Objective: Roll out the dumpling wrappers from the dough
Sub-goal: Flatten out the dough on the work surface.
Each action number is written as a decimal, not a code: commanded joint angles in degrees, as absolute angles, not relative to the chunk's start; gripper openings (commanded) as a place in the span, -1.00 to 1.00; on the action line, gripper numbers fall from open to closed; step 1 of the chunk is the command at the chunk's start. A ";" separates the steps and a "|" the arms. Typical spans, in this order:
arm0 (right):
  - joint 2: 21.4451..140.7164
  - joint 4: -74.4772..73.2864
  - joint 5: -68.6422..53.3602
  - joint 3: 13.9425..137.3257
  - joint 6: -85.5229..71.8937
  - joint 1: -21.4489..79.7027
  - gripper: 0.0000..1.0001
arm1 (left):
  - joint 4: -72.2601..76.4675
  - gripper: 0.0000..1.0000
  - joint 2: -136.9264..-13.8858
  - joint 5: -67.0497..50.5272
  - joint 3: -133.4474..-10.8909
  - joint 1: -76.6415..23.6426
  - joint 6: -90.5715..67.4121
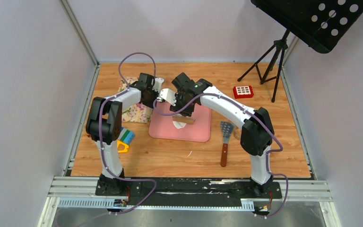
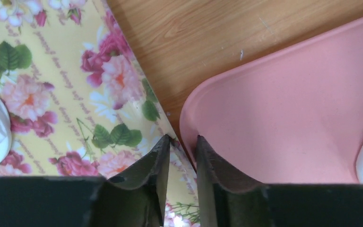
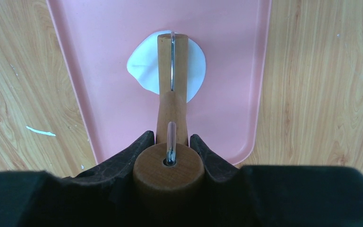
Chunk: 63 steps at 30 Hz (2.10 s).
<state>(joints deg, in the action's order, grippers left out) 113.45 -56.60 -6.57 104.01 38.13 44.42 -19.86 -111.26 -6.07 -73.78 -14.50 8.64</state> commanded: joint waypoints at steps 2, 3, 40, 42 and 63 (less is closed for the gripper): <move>112.43 -56.09 -8.96 101.29 41.60 43.77 -1.00 | -23.96 -0.64 -115.59 -2.42 -78.91 -14.24 6.99; 112.45 -56.33 -10.25 100.56 42.22 43.82 -1.00 | -24.63 -0.81 -116.29 -1.81 -79.82 -14.24 6.85; 102.17 -54.98 -19.29 101.36 45.40 43.77 -1.00 | -26.67 -1.00 -119.16 6.26 -82.13 -14.41 4.39; 103.50 -53.71 -18.34 102.38 44.37 43.77 -1.00 | -26.90 -1.00 -119.47 6.30 -82.19 -14.42 4.56; 119.94 -52.26 -11.65 106.09 46.00 48.89 -1.00 | -29.93 -1.00 -120.52 3.79 -84.43 -15.38 3.73</move>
<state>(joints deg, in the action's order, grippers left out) 118.37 -48.64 -8.43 107.98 44.10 47.42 -26.52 -117.51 3.84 -84.95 -15.77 2.94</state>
